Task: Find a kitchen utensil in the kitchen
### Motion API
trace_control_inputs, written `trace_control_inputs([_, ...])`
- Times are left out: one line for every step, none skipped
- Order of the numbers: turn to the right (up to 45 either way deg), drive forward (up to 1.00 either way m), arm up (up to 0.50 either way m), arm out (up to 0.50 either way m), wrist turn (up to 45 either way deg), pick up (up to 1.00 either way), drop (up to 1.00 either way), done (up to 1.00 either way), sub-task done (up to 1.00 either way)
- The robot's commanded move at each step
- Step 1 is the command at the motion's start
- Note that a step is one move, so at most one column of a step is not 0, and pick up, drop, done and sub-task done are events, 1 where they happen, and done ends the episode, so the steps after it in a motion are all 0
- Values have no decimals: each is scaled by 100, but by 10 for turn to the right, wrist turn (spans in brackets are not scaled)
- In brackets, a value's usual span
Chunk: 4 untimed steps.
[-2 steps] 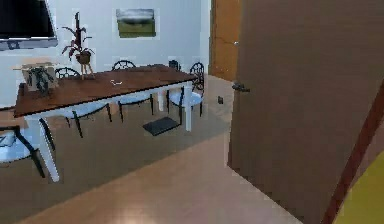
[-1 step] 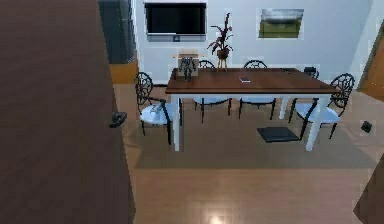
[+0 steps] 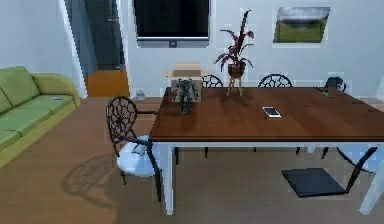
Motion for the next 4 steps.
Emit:
trace_control_inputs([-210,0,0,0,0,0,0,0,0])
trace_control_inputs([0,40,0,0,0,0,0,0,0])
trace_control_inputs([-270,0,0,0,0,0,0,0,0])
trace_control_inputs([0,95,0,0,0,0,0,0,0])
